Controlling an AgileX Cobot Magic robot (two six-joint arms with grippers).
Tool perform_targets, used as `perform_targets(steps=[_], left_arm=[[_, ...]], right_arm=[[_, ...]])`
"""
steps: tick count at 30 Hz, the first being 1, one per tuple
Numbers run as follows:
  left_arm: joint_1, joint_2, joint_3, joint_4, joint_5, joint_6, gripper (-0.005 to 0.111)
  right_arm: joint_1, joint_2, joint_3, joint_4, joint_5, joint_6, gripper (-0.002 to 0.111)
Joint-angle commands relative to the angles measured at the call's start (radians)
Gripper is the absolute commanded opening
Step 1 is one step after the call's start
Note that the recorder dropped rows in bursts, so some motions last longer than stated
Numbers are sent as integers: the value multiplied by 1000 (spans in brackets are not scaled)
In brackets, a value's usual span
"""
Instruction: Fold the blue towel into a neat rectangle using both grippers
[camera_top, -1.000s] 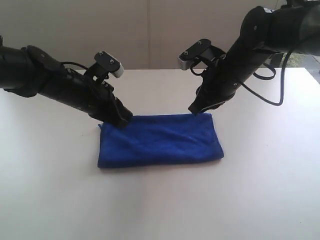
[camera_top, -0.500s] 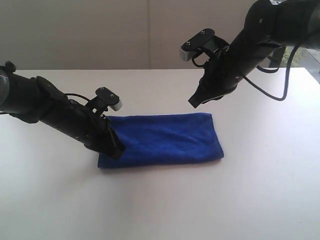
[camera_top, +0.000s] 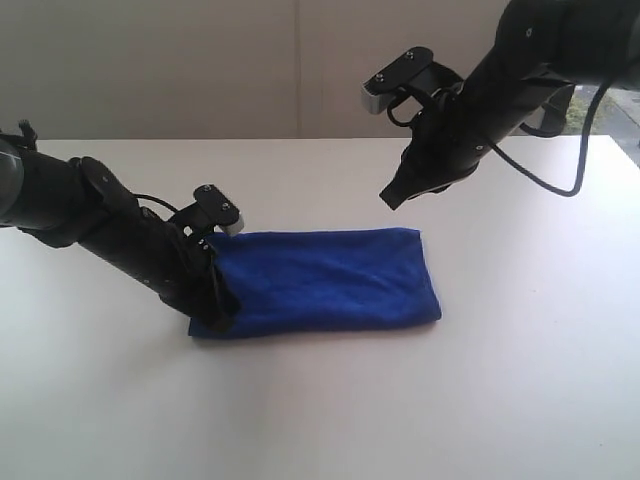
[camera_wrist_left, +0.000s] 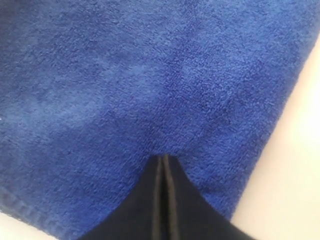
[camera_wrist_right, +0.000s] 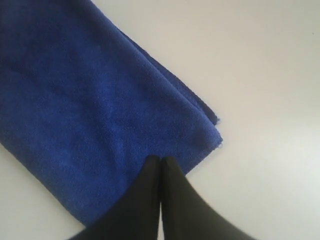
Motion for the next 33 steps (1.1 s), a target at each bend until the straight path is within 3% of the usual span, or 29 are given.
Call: perform_targets(steps=[1,20,33], left_arm=[[-4,0,6,57,-6,-13,0],[-4,-55,0,66,-38,-34,0],[-4,-481,2,66,-28,-187,0]], right_arm=[[-12,-14,2,-13,-5,3,0],[-12,-16,2,-13,-14,3,0],[-12,-267,43,-16,-77,78,0]])
